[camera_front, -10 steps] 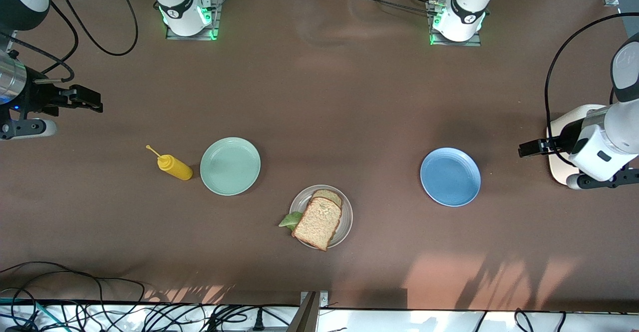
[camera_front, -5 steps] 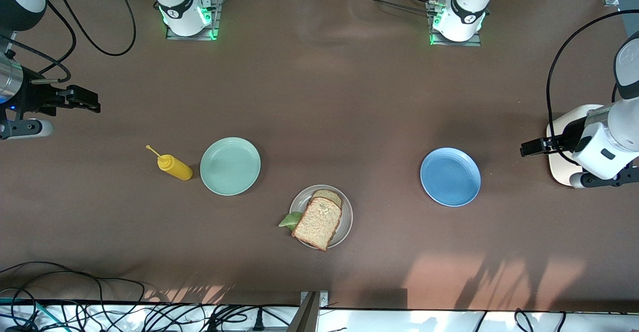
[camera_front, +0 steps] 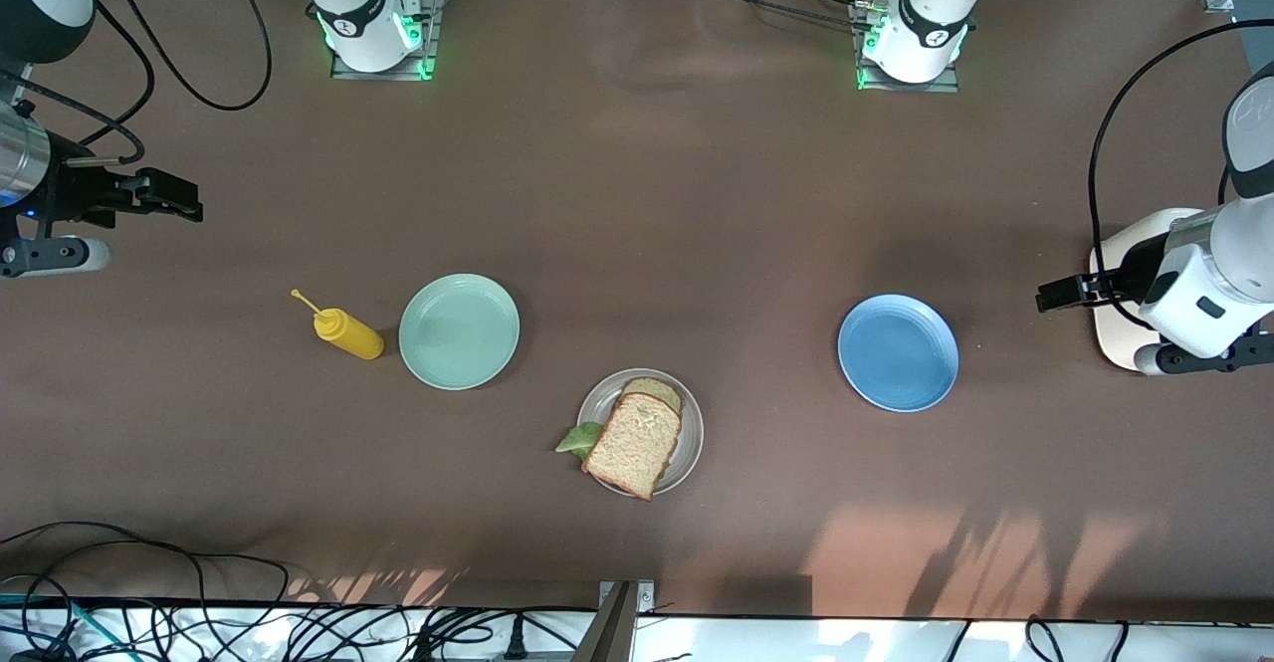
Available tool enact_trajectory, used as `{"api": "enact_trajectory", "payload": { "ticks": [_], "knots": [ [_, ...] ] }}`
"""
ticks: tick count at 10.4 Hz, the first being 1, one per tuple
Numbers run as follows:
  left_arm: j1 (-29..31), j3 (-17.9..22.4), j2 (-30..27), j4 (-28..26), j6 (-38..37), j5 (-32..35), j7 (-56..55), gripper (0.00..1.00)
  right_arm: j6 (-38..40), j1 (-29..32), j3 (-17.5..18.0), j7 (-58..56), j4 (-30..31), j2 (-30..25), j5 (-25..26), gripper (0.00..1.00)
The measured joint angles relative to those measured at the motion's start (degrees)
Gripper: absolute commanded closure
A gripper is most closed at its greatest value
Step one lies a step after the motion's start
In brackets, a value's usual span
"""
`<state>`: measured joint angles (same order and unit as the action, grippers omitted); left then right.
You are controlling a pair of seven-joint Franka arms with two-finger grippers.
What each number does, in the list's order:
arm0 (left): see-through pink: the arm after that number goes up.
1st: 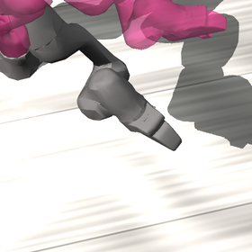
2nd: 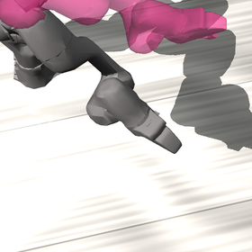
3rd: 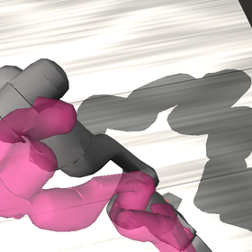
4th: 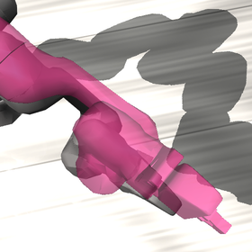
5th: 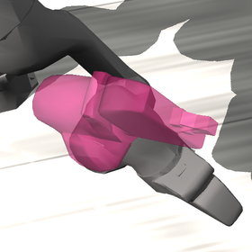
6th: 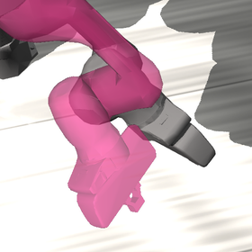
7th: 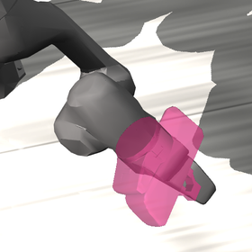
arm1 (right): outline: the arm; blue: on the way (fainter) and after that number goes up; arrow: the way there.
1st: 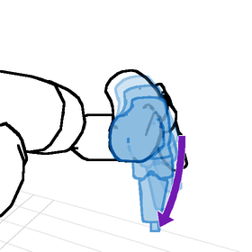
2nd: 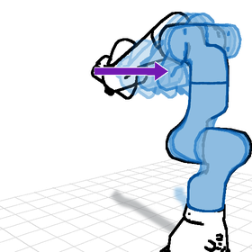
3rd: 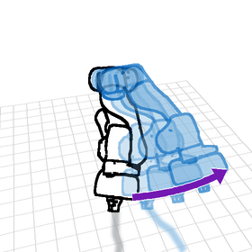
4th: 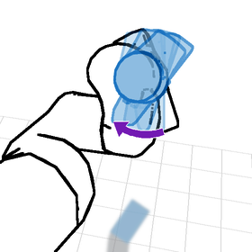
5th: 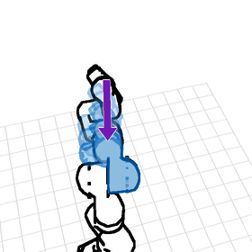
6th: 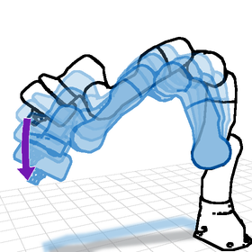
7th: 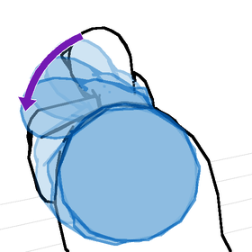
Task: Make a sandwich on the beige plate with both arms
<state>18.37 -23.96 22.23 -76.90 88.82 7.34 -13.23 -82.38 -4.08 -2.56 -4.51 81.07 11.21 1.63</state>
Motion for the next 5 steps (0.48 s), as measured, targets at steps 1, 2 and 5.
{"api": "enact_trajectory", "payload": {
  "ticks": [1, 2, 5],
  "knots": [
    [0.04, 0.0, 0.0, 0.0, 0.08, -0.66, 0.0, 0.0, -0.07, 0.0, 0.0, 0.0, 0.8, -0.58, -0.07, 0.0],
    [0.07, 0.0, 0.0, 0.0, 0.1, -1.32, 0.0, 0.0, -0.36, 0.0, 0.0, 0.01, 1.79, -1.27, -0.13, 0.0],
    [0.15, 0.0, -0.07, 0.06, 0.26, -1.52, 0.0, 0.0, -3.08, 0.02, -0.44, 0.03, 6.74, -4.23, -0.29, 0.0]
  ]
}}
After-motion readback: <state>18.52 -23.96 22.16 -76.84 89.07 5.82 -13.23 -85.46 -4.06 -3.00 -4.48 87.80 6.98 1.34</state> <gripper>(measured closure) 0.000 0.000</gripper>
